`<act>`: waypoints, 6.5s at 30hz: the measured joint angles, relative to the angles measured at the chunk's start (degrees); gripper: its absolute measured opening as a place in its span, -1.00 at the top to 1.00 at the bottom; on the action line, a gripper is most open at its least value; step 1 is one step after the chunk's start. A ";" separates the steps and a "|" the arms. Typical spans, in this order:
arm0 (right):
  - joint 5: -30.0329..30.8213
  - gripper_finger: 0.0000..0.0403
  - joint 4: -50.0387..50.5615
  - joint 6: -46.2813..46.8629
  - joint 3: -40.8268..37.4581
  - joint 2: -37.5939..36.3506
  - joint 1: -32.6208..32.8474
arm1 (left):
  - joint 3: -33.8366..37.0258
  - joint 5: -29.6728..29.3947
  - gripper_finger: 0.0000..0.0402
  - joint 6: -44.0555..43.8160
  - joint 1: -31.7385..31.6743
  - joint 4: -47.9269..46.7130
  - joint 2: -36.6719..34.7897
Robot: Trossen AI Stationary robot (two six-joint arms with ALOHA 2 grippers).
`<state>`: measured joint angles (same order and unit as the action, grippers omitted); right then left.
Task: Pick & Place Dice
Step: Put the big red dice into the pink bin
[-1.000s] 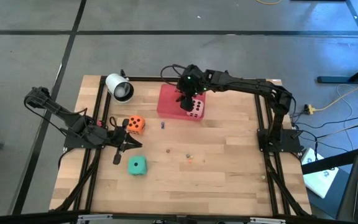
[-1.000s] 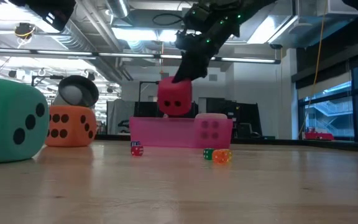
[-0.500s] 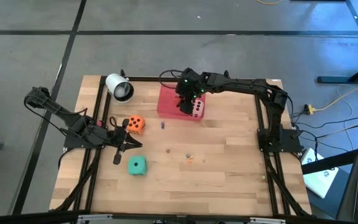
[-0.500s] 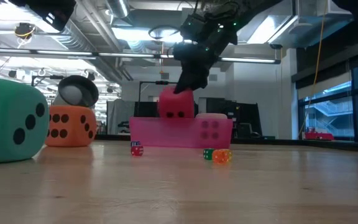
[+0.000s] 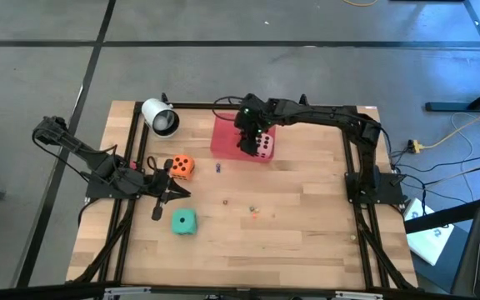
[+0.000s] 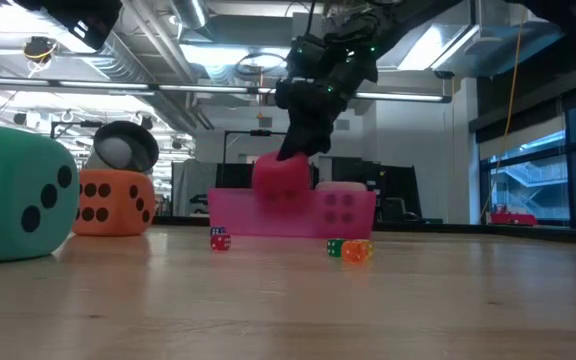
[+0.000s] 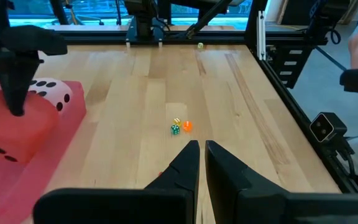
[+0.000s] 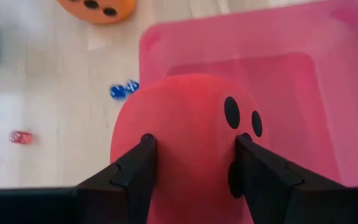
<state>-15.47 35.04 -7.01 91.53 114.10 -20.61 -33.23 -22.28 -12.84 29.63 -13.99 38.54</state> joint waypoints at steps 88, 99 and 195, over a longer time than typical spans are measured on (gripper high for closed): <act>19.13 -0.67 -6.17 -8.48 -0.07 0.14 -0.11 | 0.00 -0.63 0.89 -1.44 0.00 0.03 1.86; 18.86 0.62 -5.87 -8.68 -0.07 0.14 -2.11 | 0.00 -0.61 0.89 -1.42 0.02 0.03 1.86; 0.87 1.00 -0.47 -4.15 -0.03 4.70 1.08 | 0.00 -2.12 0.89 -1.51 0.00 0.24 1.84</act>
<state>-14.60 34.56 -11.16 91.50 118.80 -19.52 -33.23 -24.40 -14.35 29.63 -13.75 40.38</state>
